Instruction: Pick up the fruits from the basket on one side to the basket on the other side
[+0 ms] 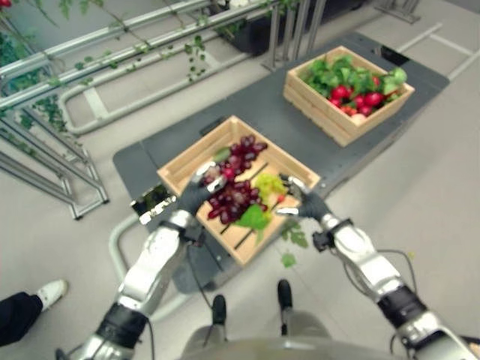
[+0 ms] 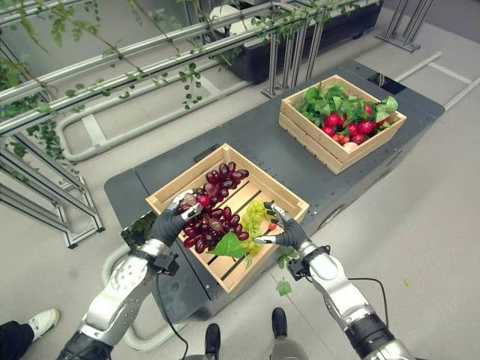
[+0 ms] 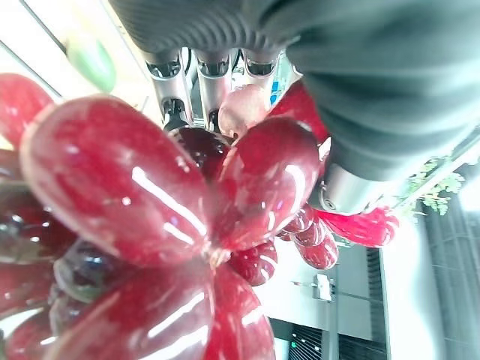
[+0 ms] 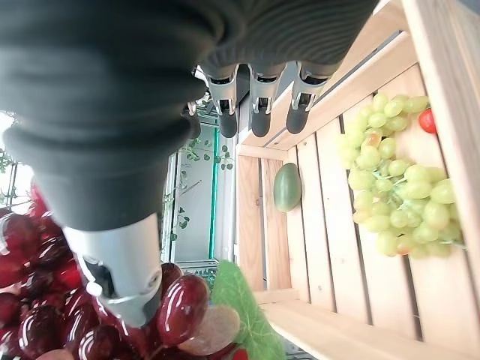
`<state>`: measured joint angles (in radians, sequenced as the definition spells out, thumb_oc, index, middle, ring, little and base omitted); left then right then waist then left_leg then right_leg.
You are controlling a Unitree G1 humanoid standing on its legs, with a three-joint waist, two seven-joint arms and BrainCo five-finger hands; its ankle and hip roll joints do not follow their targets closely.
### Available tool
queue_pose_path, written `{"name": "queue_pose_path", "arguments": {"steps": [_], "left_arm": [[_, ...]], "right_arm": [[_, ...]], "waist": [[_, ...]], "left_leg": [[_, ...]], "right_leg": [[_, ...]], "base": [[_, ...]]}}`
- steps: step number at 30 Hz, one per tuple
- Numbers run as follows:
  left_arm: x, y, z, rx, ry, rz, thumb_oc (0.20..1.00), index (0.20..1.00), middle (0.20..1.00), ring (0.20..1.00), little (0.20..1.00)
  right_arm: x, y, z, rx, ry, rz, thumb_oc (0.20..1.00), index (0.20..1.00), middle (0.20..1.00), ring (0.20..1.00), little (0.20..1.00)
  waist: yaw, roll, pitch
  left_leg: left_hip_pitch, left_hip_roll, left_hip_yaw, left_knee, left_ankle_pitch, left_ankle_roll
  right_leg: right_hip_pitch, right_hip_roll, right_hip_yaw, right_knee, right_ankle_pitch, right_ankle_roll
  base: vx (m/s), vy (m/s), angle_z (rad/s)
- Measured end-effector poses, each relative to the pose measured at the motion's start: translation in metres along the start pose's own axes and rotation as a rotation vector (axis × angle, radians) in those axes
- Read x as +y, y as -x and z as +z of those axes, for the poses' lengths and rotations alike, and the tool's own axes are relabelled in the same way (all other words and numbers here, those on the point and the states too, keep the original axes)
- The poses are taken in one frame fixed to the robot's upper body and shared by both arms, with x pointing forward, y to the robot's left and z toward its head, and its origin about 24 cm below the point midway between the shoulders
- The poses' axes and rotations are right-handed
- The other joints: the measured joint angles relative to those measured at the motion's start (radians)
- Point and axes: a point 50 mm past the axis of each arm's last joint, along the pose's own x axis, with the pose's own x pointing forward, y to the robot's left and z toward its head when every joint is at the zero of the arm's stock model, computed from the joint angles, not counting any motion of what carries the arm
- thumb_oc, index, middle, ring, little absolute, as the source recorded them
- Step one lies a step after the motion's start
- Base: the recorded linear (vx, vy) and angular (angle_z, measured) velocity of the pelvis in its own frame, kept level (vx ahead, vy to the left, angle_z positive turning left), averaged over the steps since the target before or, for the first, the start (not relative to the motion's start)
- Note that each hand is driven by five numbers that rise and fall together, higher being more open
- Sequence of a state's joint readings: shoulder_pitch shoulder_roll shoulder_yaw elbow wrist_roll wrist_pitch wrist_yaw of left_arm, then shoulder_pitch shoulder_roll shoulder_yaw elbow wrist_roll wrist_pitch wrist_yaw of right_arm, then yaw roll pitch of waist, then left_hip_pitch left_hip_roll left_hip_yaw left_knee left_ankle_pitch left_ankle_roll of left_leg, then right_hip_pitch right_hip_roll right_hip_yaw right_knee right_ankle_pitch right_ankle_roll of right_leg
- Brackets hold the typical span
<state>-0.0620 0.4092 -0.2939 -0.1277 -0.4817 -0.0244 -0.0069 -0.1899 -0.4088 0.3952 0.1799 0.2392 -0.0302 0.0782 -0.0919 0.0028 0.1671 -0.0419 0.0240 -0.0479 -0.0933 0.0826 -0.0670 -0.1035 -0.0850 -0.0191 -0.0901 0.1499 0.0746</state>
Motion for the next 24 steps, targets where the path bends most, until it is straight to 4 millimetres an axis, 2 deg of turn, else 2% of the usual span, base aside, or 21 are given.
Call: {"name": "queue_pose_path", "arguments": {"steps": [5,11,17,24], "left_arm": [[-0.007,-0.007,-0.006,0.022,-0.015,-0.026,0.200,0.200,0.200,0.200,0.200],[-0.013,-0.009,-0.009,0.036,-0.019,-0.047,0.200,0.200,0.200,0.200,0.200],[-0.019,-0.010,-0.018,0.072,-0.008,-0.061,0.200,0.200,0.200,0.200,0.200],[-0.027,-0.015,-0.016,0.066,-0.011,-0.089,0.200,0.200,0.200,0.200,0.200]], "right_arm": [[0.019,-0.005,-0.014,0.059,-0.043,0.046,1.000,1.000,1.000,1.000,1.000],[0.023,-0.005,-0.019,0.083,-0.055,0.052,1.000,1.000,1.000,1.000,1.000],[0.038,-0.006,-0.033,0.140,-0.107,0.075,1.000,1.000,1.000,1.000,1.000],[0.051,-0.012,-0.028,0.128,-0.144,0.116,1.000,1.000,1.000,1.000,1.000]], "waist": [[0.000,-0.008,-0.015],[-0.001,-0.010,-0.016],[0.000,-0.025,-0.030],[0.001,-0.026,-0.031]], "left_leg": [[0.015,-0.002,-0.007,0.000,-0.003,0.005],[0.027,-0.004,-0.009,0.000,-0.003,0.007],[0.030,-0.005,-0.009,0.000,-0.003,0.007],[0.032,-0.006,-0.010,0.000,-0.002,0.007]], "right_leg": [[0.018,-0.002,-0.001,0.000,-0.004,0.003],[0.031,-0.004,-0.001,0.000,-0.005,0.004],[0.034,-0.005,-0.001,0.000,-0.005,0.004],[0.037,-0.006,-0.001,0.000,-0.005,0.004]], "base": [[0.00,0.006,0.03],[0.00,0.001,0.01],[0.00,0.000,0.00],[0.00,0.000,0.00]]}}
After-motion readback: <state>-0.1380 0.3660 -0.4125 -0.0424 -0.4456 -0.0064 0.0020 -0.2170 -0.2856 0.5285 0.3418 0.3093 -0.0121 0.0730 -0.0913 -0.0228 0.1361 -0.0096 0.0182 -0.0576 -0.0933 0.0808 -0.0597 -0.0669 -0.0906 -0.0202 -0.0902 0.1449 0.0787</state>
